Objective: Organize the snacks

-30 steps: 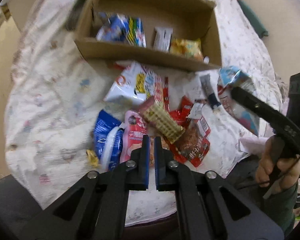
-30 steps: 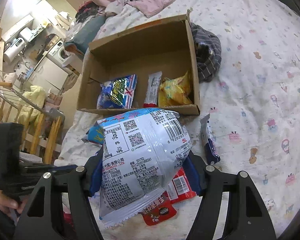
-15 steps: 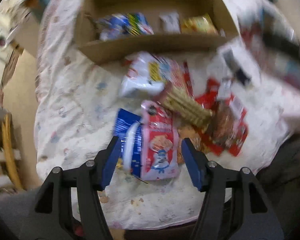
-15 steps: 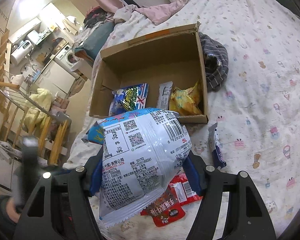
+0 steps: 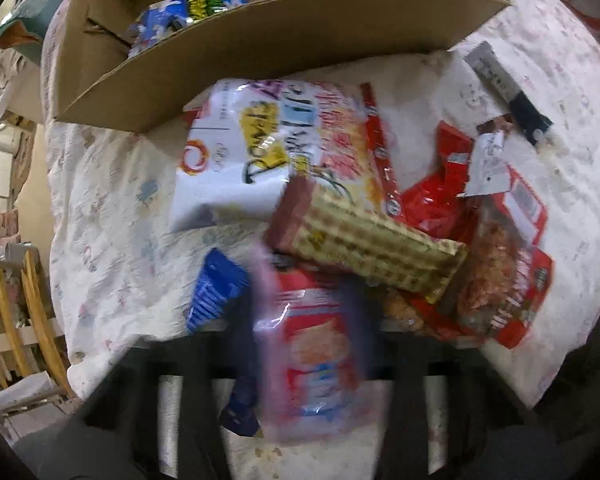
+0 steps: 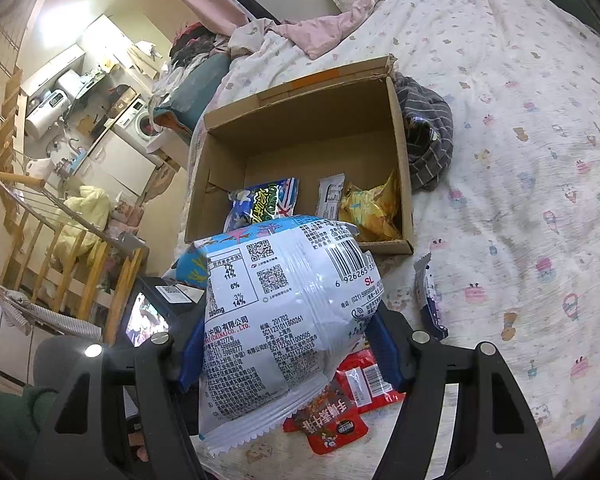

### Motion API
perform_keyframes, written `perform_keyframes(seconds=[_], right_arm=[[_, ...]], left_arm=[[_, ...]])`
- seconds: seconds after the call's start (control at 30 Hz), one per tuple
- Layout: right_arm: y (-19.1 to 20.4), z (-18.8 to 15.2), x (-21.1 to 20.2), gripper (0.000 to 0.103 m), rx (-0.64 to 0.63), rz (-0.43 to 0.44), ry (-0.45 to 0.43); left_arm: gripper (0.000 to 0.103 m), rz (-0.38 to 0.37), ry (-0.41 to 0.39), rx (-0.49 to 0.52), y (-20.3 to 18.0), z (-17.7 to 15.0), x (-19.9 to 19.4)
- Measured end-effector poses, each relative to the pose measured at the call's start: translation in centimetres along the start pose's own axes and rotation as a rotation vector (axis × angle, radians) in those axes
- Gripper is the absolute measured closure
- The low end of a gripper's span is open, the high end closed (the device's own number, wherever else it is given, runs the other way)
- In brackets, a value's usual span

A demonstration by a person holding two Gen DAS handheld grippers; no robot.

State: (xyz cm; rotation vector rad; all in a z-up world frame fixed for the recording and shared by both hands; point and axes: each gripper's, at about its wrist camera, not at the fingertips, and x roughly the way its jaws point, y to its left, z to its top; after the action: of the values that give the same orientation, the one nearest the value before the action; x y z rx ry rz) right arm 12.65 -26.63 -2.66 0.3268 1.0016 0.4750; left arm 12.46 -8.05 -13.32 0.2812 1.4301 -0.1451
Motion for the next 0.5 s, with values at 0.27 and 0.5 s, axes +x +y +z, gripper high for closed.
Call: perform_keyframes(seconds=[0.27, 0.5], right_arm=[[0.3, 0.1, 0.2, 0.032, -0.008, 0.009, 0.009], [0.5, 0.0, 0.3, 0.032, -0.009, 0.004, 0.01]], left_arm=[[0.101, -0.097, -0.067, -0.028, 2.0, -1.4, -4.6], [0.102, -0.144, -0.159, -0.083, 3.6, -2.6, -8.5]])
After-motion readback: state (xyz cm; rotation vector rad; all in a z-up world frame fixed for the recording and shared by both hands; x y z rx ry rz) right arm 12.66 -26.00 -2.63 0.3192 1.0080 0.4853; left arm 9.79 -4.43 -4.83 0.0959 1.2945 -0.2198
